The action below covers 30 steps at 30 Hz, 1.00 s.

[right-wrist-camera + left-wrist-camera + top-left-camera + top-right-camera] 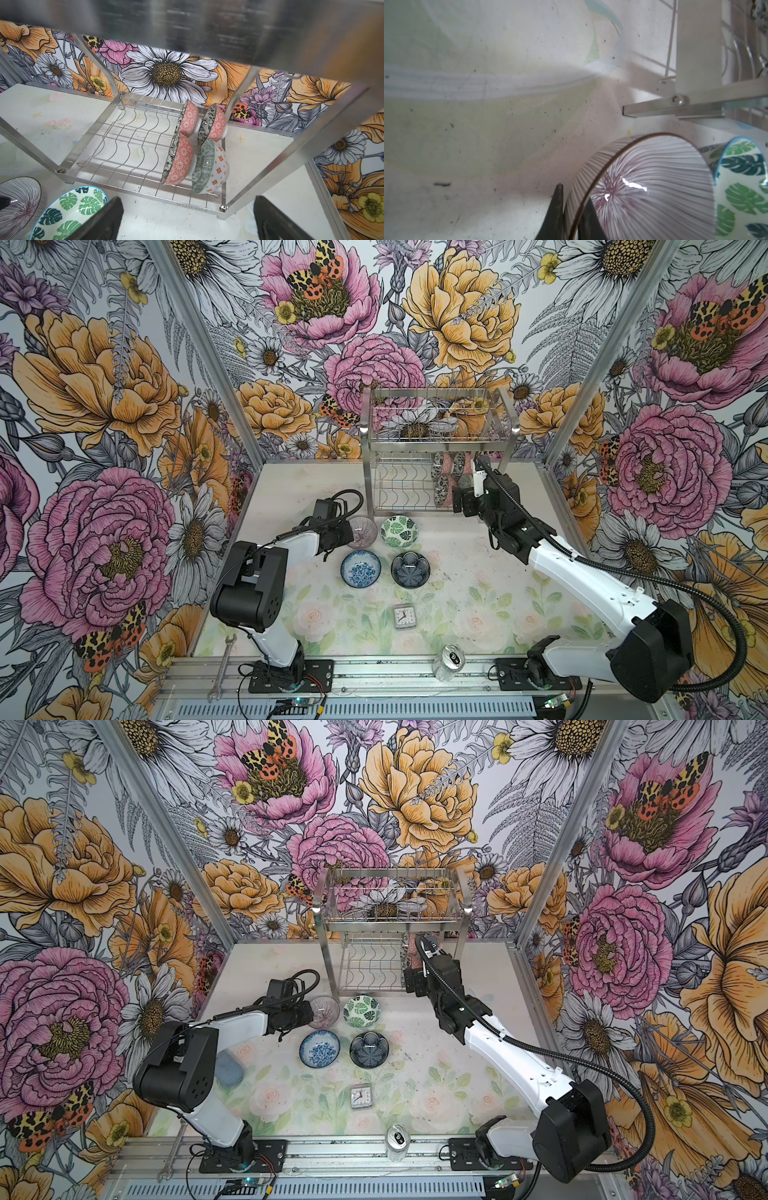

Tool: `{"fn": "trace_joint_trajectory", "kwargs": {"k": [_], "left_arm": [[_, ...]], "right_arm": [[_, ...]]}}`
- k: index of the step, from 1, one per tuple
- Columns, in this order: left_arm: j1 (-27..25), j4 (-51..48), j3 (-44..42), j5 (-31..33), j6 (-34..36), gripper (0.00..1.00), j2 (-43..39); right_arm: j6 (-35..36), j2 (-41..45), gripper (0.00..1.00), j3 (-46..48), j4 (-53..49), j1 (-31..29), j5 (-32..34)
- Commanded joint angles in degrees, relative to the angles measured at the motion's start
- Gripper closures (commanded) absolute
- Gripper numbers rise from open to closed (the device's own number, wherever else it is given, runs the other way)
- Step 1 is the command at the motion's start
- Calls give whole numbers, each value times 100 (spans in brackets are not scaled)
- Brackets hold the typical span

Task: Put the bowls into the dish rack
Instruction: 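Close the left gripper on the purple-striped bowl rim, then lift the purple-striped bowl with the left gripper toward the rack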

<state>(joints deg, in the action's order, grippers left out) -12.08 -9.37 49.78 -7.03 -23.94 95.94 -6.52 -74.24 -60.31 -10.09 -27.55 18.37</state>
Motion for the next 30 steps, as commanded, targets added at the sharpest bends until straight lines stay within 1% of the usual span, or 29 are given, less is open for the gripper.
{"fn": "trace_joint_trajectory", "kwargs": {"k": [1, 2, 7, 12, 23, 30], "left_arm": [[74, -19, 137, 50, 48, 98, 57], [93, -34, 137, 60, 47, 100, 48], [187, -126, 120, 85, 67, 100, -74], [257, -259, 102, 207, 127, 100, -371], [223, -643, 110, 505, 131, 100, -1521], [191, -1496, 623, 542, 327, 100, -2265]], "right_arm": [[39, 110, 0, 37, 73, -23, 106], [32, 97, 0, 37, 77, -23, 111], [47, 80, 0, 20, 76, -15, 104], [32, 48, 0, 7, 70, -17, 90], [27, 36, 0, -42, 68, -22, 4], [5, 42, 0, -51, 78, -23, -26]]}}
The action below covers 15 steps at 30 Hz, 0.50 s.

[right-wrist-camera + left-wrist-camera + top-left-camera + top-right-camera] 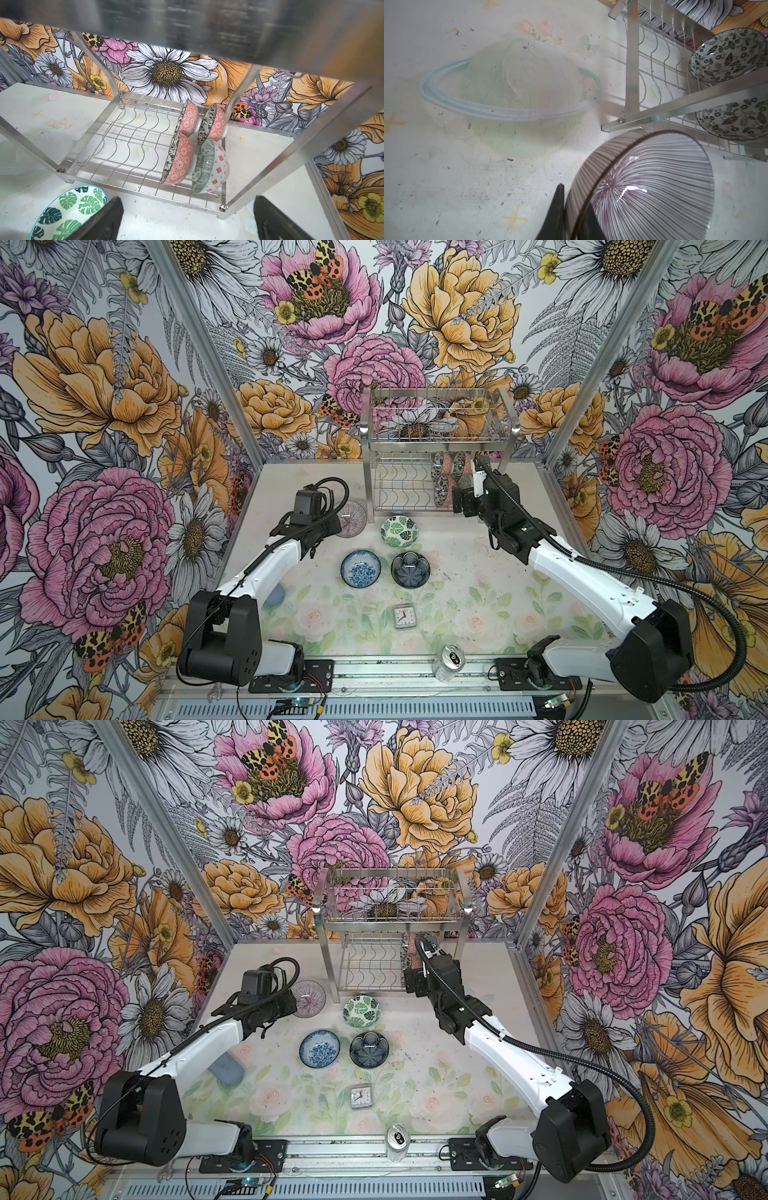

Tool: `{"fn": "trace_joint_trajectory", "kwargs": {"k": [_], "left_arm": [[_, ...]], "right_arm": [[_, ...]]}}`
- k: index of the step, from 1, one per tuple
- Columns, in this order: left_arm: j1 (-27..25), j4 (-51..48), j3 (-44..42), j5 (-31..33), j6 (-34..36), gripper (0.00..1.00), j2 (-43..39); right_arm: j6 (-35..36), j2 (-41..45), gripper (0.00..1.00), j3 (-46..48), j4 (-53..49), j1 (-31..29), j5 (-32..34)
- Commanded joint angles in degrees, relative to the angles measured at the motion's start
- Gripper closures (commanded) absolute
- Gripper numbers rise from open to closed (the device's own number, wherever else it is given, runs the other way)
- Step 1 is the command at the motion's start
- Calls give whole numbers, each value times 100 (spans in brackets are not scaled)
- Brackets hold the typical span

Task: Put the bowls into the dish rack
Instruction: 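Lift the purple-striped bowl with the left gripper toward the rack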

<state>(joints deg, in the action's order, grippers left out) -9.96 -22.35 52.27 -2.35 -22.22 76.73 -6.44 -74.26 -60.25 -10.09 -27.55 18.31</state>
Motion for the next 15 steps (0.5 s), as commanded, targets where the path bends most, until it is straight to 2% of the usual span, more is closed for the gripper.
{"fn": "trace_joint_trajectory", "kwargs": {"k": [1, 7, 12, 15], "left_arm": [[-24, -303, 452, 68, 181, 100, -435], [-258, -571, 677, 159, 209, 100, -819], [-1034, -578, 853, 950, 410, 100, -894], [-1331, -554, 1085, 1197, 476, 100, -723]], "right_arm": [[-6, 39, 0, -58, 81, -29, -33], [-57, 24, 0, -35, 86, -25, -74], [-153, 149, 0, 5, 87, -25, -181], [-217, 221, 0, 12, 91, -48, -324]]}}
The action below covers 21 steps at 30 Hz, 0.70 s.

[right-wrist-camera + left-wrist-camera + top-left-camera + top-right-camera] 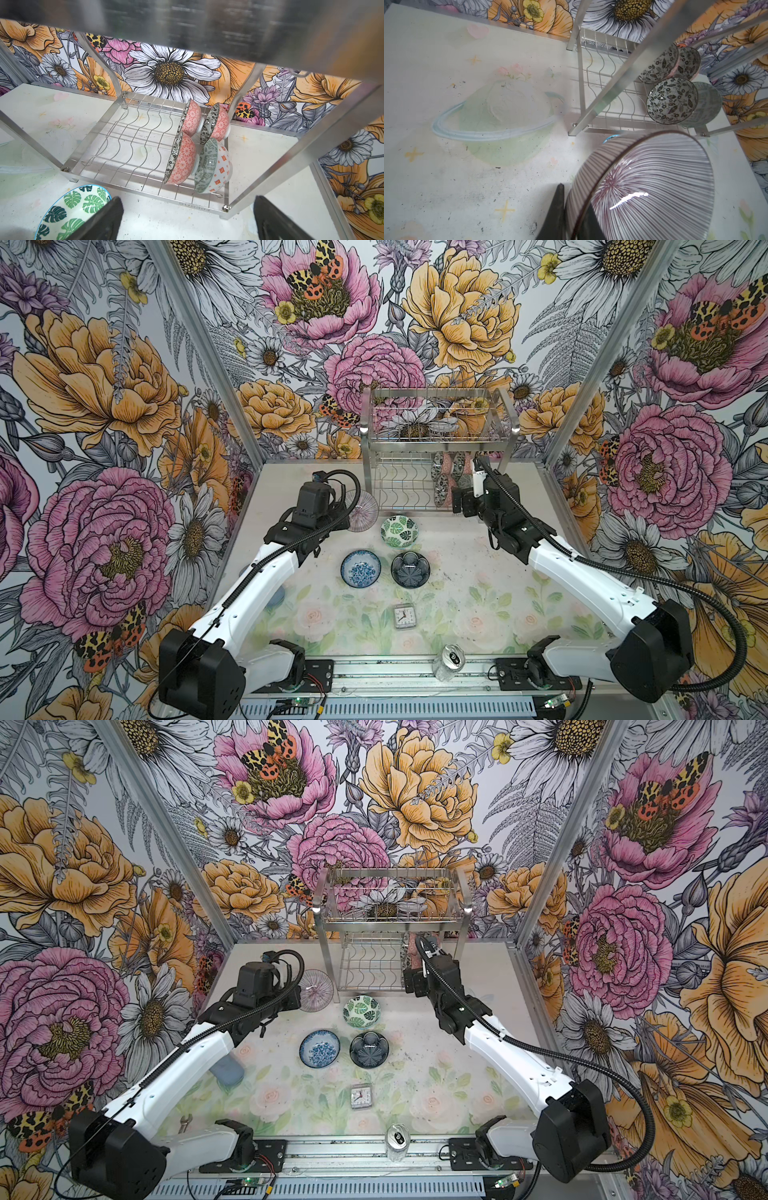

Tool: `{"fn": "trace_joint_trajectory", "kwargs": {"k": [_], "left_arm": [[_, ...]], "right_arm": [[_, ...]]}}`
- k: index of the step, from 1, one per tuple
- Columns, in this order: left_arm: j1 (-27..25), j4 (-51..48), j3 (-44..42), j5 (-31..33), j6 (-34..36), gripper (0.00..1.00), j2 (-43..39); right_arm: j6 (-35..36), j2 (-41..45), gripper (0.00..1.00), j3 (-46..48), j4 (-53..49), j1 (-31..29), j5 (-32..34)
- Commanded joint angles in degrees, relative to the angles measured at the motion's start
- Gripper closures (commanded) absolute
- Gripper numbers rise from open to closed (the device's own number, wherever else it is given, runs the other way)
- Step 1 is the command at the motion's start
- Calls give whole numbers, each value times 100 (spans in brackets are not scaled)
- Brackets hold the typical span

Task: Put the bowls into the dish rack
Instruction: 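Lift the purple-striped bowl with the left gripper toward the rack, then grasp the striped bowl rim with the right gripper while the left holds it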

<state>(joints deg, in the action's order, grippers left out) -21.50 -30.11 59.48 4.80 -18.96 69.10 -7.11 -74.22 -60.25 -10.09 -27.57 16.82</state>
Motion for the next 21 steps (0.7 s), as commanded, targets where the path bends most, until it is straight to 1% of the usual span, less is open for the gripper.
{"fn": "trace_joint_trajectory", "kwargs": {"k": [1, 10, 21], "left_arm": [[-247, 262, 435, 504, 151, 100, 111], [-741, 897, 846, 422, 103, 100, 810], [-956, 1456, 1240, 112, 8, 100, 1518]], "right_arm": [[-165, 238, 0, 12, 90, -62, -205], [-300, 397, 0, -4, 81, -351, -273], [-816, 308, 0, -85, 72, -524, -839]]}}
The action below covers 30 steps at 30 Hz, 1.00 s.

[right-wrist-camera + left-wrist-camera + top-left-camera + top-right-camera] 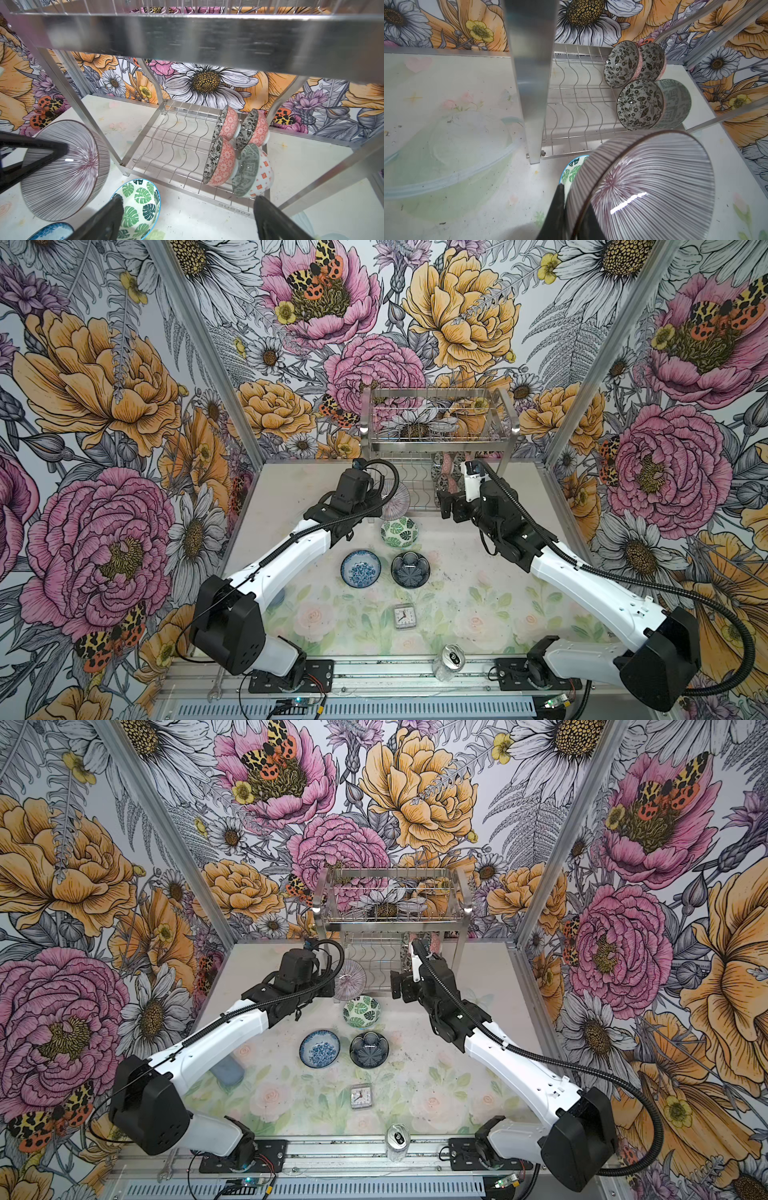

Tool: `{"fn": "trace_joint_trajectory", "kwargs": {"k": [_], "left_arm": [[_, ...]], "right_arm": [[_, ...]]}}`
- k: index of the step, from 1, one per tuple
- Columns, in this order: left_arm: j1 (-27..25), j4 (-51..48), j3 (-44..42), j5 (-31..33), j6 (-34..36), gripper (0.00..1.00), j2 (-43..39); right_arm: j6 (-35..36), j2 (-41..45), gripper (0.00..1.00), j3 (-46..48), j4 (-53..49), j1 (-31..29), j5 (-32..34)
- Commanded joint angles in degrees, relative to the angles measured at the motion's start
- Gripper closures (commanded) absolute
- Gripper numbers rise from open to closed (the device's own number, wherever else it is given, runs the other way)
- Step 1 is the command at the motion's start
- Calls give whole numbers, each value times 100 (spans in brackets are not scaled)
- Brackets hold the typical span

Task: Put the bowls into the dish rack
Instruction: 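Grasp the striped bowl rim with the right gripper while the left holds it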

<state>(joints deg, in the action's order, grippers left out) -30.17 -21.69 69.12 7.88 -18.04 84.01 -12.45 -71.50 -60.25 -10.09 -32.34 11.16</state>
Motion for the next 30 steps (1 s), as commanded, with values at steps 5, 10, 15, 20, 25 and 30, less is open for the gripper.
{"fn": "trace_joint_trajectory", "kwargs": {"k": [5, 10, 15, 20, 25, 30], "left_arm": [[-198, 814, 399, -317, -172, 100, 274], [-307, 963, 512, -398, -220, 100, 447], [-427, 1096, 597, -454, -260, 100, 582], [-498, 1188, 672, -476, -289, 100, 700], [-544, 1266, 721, -441, -295, 100, 722], [-601, 1360, 743, -421, -314, 100, 753]], "right_arm": [[-426, -145, 0, -195, 128, -134, -478], [-572, -292, 1, -224, 202, -190, -612], [-841, -482, 1, -209, 372, -203, -747], [-1161, -741, 3, -207, 564, -246, -930], [-1418, -847, 8, -185, 702, -248, -802], [-1989, -998, 21, -9, 1105, -248, -933]]}}
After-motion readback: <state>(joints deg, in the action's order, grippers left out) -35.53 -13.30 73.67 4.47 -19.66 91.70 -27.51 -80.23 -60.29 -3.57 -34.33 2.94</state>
